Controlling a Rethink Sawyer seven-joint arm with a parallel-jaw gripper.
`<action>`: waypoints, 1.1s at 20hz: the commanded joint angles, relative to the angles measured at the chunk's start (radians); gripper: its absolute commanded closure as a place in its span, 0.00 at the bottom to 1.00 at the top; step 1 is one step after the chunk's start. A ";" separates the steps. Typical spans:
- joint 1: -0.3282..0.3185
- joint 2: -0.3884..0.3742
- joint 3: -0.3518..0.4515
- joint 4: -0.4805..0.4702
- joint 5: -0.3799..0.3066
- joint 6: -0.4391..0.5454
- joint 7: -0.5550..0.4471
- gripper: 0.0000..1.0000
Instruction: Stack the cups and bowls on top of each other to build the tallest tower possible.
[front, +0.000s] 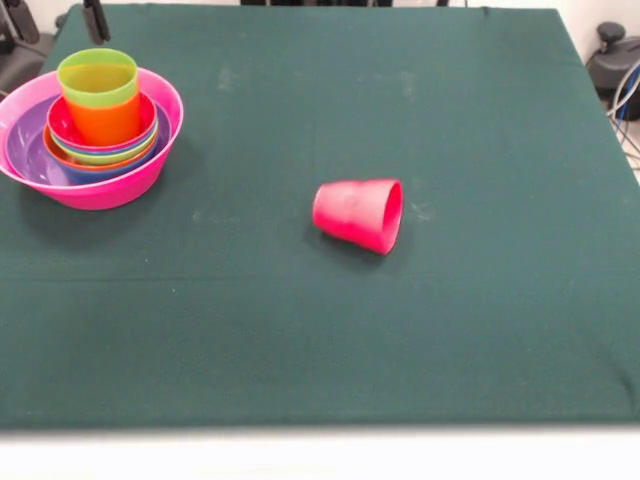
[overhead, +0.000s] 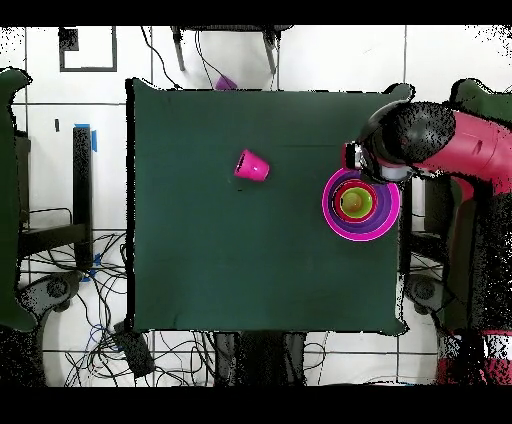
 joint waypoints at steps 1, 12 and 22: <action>0.061 0.097 0.064 0.020 -0.007 -0.092 -0.015 0.00; 0.249 0.183 -0.025 -0.145 0.019 -0.073 0.267 0.00; 0.502 0.211 -0.222 -0.222 -0.023 0.102 0.532 0.00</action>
